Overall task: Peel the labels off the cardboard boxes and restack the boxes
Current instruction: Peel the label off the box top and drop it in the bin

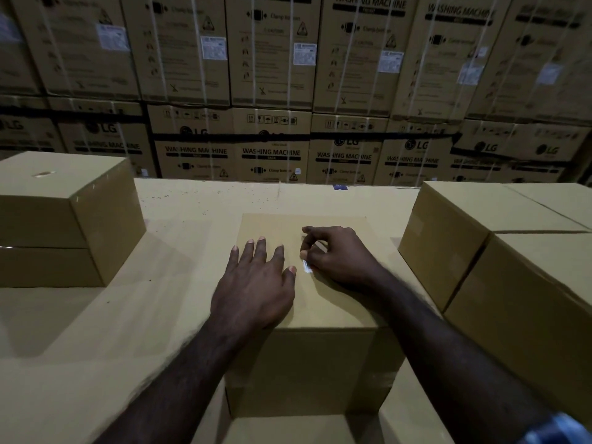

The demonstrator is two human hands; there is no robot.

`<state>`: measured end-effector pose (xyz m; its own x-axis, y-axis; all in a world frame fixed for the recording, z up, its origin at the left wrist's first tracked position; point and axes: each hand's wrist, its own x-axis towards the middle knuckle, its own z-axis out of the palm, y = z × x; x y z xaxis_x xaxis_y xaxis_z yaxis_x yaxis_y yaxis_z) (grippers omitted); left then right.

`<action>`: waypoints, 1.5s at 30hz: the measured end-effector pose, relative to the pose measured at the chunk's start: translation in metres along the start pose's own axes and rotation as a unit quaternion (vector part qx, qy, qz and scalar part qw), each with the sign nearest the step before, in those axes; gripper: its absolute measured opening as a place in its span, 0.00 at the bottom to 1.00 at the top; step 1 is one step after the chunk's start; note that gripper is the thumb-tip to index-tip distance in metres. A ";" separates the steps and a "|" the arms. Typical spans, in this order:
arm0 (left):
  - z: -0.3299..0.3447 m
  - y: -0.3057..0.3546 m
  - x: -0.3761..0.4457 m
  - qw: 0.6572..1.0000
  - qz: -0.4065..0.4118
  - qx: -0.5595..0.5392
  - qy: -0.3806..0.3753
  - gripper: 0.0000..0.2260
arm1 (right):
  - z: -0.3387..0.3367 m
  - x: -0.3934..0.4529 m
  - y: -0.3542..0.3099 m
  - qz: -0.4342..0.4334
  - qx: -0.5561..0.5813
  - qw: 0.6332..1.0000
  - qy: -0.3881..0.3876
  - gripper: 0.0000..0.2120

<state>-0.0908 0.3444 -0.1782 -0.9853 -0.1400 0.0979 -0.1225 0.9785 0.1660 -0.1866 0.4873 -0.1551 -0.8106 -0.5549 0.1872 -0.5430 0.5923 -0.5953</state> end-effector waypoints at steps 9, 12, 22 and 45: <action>-0.002 0.001 -0.001 1.000 -0.001 -0.003 -0.009 0.26 | 0.005 0.006 0.003 0.001 -0.061 0.998 -0.023 0.08; -0.002 0.001 -0.001 1.000 0.000 -0.004 -0.007 0.27 | -0.001 0.000 0.005 0.020 0.113 0.993 0.003 0.07; -0.003 0.001 -0.002 1.000 -0.005 -0.004 -0.009 0.27 | -0.020 -0.041 0.018 -0.005 0.269 0.962 -0.039 0.07; -0.001 0.002 -0.002 1.000 -0.006 -0.002 -0.009 0.27 | -0.015 -0.039 0.002 -0.021 0.015 0.998 -0.059 0.08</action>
<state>-0.0893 0.3461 -0.1771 -0.9857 -0.1489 0.0783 -0.1339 0.9761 0.1714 -0.1592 0.5186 -0.1521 -0.7544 -0.6451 0.1213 -0.5683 0.5494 -0.6125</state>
